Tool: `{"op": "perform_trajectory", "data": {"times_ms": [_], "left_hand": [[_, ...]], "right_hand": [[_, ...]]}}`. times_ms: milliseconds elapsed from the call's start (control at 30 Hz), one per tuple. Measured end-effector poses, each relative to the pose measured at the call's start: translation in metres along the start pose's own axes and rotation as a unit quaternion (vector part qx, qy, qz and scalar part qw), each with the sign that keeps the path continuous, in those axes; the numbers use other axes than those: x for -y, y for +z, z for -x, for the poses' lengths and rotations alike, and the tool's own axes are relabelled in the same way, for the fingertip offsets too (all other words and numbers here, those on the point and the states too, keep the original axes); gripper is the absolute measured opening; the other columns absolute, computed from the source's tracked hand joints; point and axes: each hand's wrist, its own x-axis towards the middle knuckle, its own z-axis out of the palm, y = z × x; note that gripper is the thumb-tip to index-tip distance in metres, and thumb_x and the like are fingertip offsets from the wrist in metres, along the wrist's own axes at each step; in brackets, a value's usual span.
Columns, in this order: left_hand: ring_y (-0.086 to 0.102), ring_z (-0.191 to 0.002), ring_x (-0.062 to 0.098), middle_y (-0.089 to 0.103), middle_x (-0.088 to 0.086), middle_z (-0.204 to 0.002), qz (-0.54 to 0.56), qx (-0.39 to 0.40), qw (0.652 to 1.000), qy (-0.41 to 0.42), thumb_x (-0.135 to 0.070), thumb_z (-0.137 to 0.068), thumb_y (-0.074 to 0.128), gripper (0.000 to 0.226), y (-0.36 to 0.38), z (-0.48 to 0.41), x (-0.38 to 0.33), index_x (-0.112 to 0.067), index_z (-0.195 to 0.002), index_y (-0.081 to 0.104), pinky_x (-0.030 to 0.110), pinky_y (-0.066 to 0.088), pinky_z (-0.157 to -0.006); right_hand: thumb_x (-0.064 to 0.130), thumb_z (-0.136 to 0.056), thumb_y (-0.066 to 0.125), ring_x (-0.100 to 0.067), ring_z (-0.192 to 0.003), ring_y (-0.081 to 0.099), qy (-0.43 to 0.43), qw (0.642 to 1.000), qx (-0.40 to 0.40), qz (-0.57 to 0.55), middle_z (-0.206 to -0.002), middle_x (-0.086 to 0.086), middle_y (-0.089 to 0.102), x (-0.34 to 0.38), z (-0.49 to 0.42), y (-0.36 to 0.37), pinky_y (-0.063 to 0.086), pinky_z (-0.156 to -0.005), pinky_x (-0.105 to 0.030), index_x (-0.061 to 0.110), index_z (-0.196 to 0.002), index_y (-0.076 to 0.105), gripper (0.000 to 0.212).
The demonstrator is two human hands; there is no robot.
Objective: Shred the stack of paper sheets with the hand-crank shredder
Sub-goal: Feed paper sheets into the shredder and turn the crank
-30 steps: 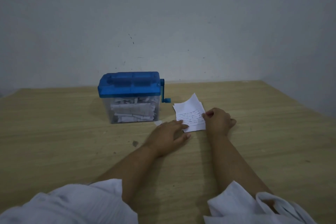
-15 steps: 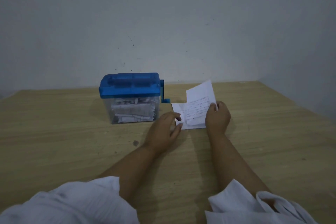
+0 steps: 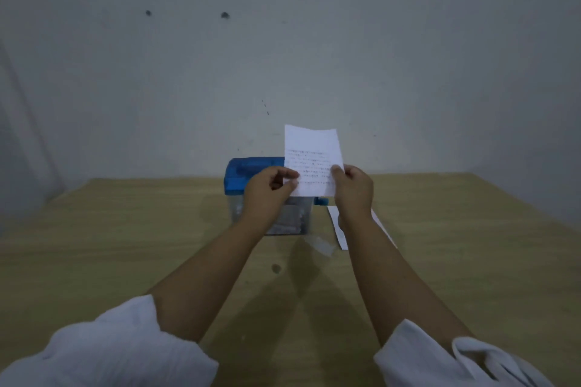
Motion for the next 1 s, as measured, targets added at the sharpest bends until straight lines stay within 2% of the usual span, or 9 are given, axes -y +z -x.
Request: {"op": "perform_trajectory", "data": {"times_ms": [100,167,233,300,367,533,667,867,1000], "left_hand": [[0.057,-0.094,0.015,0.062,0.003,-0.099,-0.027,-0.03,0.999,-0.01,-0.008,-0.09,0.061,0.01,-0.028,-0.015,0.003,-0.014,-0.096,0.066,0.019,0.048,-0.075],[0.056,-0.094,0.014,0.062,0.003,-0.101,-0.033,-0.04,0.998,-0.017,-0.007,-0.09,0.06,0.011,-0.043,-0.026,0.004,-0.014,-0.097,0.066,0.017,0.045,-0.075],[0.056,-0.096,0.014,0.063,0.005,-0.103,-0.027,-0.037,0.999,-0.02,-0.006,-0.089,0.06,0.012,-0.056,-0.039,0.004,-0.014,-0.097,0.066,0.016,0.045,-0.077],[0.057,-0.097,0.015,0.063,0.004,-0.104,-0.02,-0.019,0.999,-0.024,-0.006,-0.089,0.061,0.013,-0.065,-0.053,0.004,-0.014,-0.097,0.066,0.017,0.045,-0.079],[0.057,-0.097,0.013,0.063,0.002,-0.104,-0.028,0.011,0.999,-0.024,-0.007,-0.089,0.061,0.013,-0.072,-0.067,0.007,-0.015,-0.098,0.066,0.013,0.045,-0.076],[0.058,-0.09,0.007,0.062,-0.001,-0.103,-0.04,0.048,0.997,-0.044,-0.009,-0.089,0.061,0.011,-0.075,-0.093,0.024,-0.014,-0.098,0.066,0.016,0.048,-0.077],[0.061,-0.093,0.016,0.065,0.003,-0.102,-0.009,0.057,0.997,-0.06,-0.009,-0.089,0.063,0.01,-0.072,-0.098,0.038,-0.016,-0.096,0.067,0.028,0.051,-0.084],[0.06,-0.088,0.012,0.065,0.0,-0.098,0.001,0.044,0.997,-0.06,-0.007,-0.088,0.063,0.011,-0.07,-0.087,0.036,-0.013,-0.096,0.068,0.022,0.052,-0.077],[0.06,-0.082,0.008,0.064,-0.006,-0.092,0.008,0.04,0.997,-0.062,-0.007,-0.089,0.062,0.011,-0.072,-0.07,0.027,-0.012,-0.096,0.068,0.014,0.053,-0.067]], "right_hand": [[0.015,-0.091,0.058,-0.019,-0.089,0.06,0.014,0.998,0.058,-0.03,-0.098,-0.008,0.061,0.011,0.003,0.016,0.054,-0.071,-0.03,0.016,-0.121,0.048,0.031],[0.01,-0.091,0.059,-0.022,-0.091,0.061,-0.017,0.994,0.106,-0.01,-0.1,-0.01,0.063,0.018,0.0,0.025,0.054,-0.072,-0.035,0.021,-0.114,0.049,0.028],[0.006,-0.091,0.056,-0.023,-0.091,0.06,-0.038,0.988,0.148,0.014,-0.102,-0.01,0.064,0.025,-0.008,0.034,0.051,-0.072,-0.035,0.016,-0.102,0.06,0.016],[0.004,-0.091,0.054,-0.014,-0.085,0.059,-0.03,0.985,0.17,0.024,-0.101,-0.006,0.065,0.03,-0.019,0.042,0.05,-0.076,-0.033,0.012,-0.094,0.067,0.015],[0.006,-0.092,0.055,-0.005,-0.08,0.056,-0.029,0.983,0.178,0.035,-0.097,0.001,0.064,0.033,-0.032,0.05,0.051,-0.076,-0.026,0.012,-0.093,0.069,0.016],[0.009,-0.092,0.056,-0.002,-0.081,0.053,-0.022,0.976,0.206,0.068,-0.099,0.006,0.061,0.02,-0.06,0.063,0.048,-0.067,-0.014,0.008,-0.104,0.069,0.018],[0.014,-0.092,0.057,-0.006,-0.087,0.054,-0.006,0.972,0.218,0.085,-0.103,0.007,0.062,0.007,-0.068,0.066,0.051,-0.072,-0.021,0.014,-0.103,0.071,0.018],[0.011,-0.092,0.058,-0.018,-0.095,0.057,0.007,0.975,0.205,0.084,-0.105,0.002,0.062,0.006,-0.056,0.063,0.054,-0.082,-0.035,0.01,-0.105,0.07,0.018],[0.01,-0.091,0.058,-0.022,-0.099,0.057,0.018,0.977,0.194,0.083,-0.11,-0.001,0.063,0.01,-0.041,0.054,0.054,-0.087,-0.038,0.012,-0.102,0.072,0.018]]}}
